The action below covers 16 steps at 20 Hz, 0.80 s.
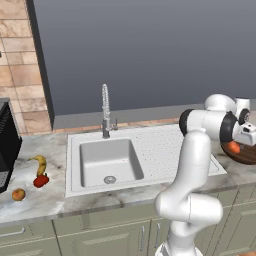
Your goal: There is a mixed pile of frozen fruits and vegetables on the counter. Locate all the frozen vegetables and place the items in a bowl on the counter. Take all the frozen fruits and defrost them in a running sink.
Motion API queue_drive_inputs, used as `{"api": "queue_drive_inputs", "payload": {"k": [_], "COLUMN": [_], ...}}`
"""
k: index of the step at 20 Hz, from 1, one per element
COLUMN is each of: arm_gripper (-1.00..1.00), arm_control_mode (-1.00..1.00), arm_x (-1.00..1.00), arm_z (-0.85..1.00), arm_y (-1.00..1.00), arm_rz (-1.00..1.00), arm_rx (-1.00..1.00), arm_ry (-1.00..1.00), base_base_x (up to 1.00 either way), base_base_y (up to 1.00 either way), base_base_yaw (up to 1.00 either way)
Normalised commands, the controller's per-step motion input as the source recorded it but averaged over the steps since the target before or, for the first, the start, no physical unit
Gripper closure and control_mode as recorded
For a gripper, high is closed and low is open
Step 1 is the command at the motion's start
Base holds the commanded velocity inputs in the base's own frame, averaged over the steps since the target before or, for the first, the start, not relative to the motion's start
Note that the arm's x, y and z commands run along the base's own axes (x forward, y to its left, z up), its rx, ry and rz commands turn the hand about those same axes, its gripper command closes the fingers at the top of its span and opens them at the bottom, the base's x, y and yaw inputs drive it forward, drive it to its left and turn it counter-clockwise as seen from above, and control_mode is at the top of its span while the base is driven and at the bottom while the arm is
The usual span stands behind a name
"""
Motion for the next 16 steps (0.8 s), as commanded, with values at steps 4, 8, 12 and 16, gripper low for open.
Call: {"api": "queue_drive_inputs", "payload": {"k": [4,8,12,16], "arm_gripper": [1.00,1.00,-1.00,-1.00], "arm_control_mode": [-1.00,-1.00,-1.00,-1.00], "arm_x": [0.00,0.00,0.00,-0.03], "arm_z": [-0.12,-0.08,0.00,0.08], "arm_y": [-0.03,-0.04,-0.02,-0.06], "arm_rz": [-0.02,-0.03,-0.01,0.00], "arm_rx": [0.00,0.00,0.00,0.02], "arm_ry": [0.00,0.00,0.00,-0.04], "base_base_x": [0.00,0.00,0.00,0.00], "base_base_y": [0.00,0.00,0.00,0.00], "base_base_yaw": [0.00,0.00,0.00,0.00]}}
